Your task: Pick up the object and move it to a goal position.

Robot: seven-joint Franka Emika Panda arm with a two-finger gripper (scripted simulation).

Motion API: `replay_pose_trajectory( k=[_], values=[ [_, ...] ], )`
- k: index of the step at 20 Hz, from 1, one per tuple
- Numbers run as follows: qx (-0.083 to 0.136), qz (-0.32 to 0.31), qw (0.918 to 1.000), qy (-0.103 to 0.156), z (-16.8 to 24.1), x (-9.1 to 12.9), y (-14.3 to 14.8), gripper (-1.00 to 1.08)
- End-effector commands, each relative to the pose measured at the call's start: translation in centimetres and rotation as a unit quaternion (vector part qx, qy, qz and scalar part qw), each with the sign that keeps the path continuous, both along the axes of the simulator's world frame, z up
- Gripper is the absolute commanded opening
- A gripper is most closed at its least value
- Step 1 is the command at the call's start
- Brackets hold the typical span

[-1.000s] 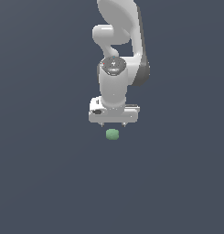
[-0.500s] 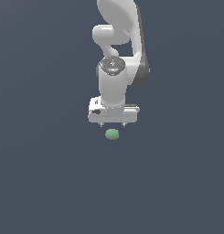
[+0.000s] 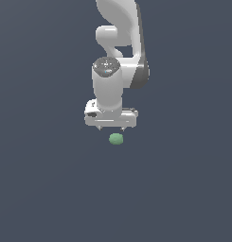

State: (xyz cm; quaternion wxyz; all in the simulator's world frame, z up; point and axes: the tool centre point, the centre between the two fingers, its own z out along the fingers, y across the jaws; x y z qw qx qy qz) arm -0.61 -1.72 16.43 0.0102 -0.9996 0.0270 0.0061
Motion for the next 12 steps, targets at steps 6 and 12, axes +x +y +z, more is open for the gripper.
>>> replay_pose_trajectory(
  k=[6, 12],
  values=[
    [-0.001, 0.023, 0.9997, 0.000, -0.27, -0.07, 0.08, 1.00],
    [-0.002, 0.071, 0.9975, 0.000, -0.79, -0.20, 0.11, 1.00]
  ],
)
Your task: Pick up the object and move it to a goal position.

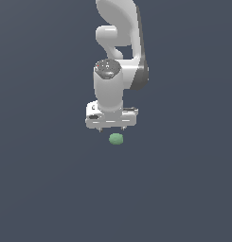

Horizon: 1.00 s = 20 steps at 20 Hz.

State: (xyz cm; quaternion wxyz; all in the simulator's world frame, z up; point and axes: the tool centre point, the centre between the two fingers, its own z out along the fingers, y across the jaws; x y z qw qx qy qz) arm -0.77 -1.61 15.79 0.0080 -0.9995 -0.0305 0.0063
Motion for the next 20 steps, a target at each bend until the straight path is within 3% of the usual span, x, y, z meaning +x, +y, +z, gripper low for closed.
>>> replay_pose_trajectory(
  k=[1, 10, 15, 20],
  values=[
    [-0.001, 0.024, 0.9997, 0.000, -0.3, -0.1, 0.0, 1.00],
    [-0.003, 0.143, 0.9897, -0.001, -1.5, -0.4, 0.2, 1.00],
    [-0.004, 0.214, 0.9767, -0.001, -2.3, -0.6, 0.3, 1.00],
    [-0.005, 0.285, 0.9586, -0.001, -3.0, -0.8, 0.4, 1.00]
  ],
)
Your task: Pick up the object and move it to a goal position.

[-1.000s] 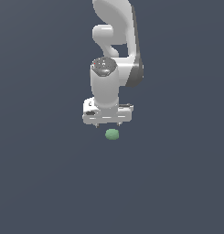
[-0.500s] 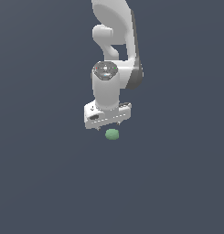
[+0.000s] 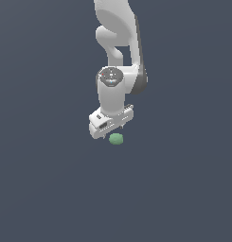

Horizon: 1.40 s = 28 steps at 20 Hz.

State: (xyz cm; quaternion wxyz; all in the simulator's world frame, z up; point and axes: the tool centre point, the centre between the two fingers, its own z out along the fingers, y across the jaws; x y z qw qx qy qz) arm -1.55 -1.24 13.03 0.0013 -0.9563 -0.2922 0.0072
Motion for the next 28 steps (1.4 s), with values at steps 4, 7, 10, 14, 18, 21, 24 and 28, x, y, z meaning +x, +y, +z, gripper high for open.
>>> replay_pose_trajectory(
  k=[4, 7, 10, 14, 18, 21, 24, 28],
  values=[
    [0.000, 0.081, 0.9967, 0.000, -0.8, -0.2, 0.2, 1.00],
    [0.000, 0.125, 0.9922, 0.000, -1.2, -0.4, 0.3, 1.00],
    [0.000, 0.168, 0.9858, -0.001, -1.6, -0.5, 0.4, 1.00],
    [0.001, 0.225, 0.9743, -0.001, -2.1, -0.7, 0.6, 1.00],
    [0.001, 0.282, 0.9594, -0.002, -2.6, -0.9, 0.8, 1.00],
    [0.002, 0.324, 0.9461, -0.003, -3.0, -1.0, 1.0, 1.00],
    [0.002, 0.363, 0.9319, -0.003, -3.3, -1.1, 1.2, 1.00],
    [0.003, 0.404, 0.9147, -0.004, -3.6, -1.3, 1.4, 1.00]
  ],
)
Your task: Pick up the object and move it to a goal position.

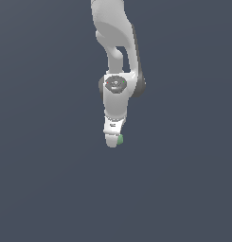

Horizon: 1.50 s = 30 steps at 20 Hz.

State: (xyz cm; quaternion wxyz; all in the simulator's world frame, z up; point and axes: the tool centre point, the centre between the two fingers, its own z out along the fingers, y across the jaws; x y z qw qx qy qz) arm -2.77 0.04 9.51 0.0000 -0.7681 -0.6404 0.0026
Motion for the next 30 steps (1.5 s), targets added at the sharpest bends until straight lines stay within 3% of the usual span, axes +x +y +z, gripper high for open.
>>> replay_pose_trajectory(
  k=[1, 9, 17, 30],
  values=[
    [0.001, 0.027, 0.9996, -0.001, -0.2, -0.1, 0.1, 1.00],
    [0.002, 0.075, 0.9972, -0.002, -0.6, -0.2, 0.3, 1.00],
    [0.002, 0.078, 0.9969, -0.002, -0.9, -0.3, 0.3, 1.00],
    [0.002, 0.081, 0.9967, -0.002, -5.5, -0.3, 0.4, 1.00]
  ],
)
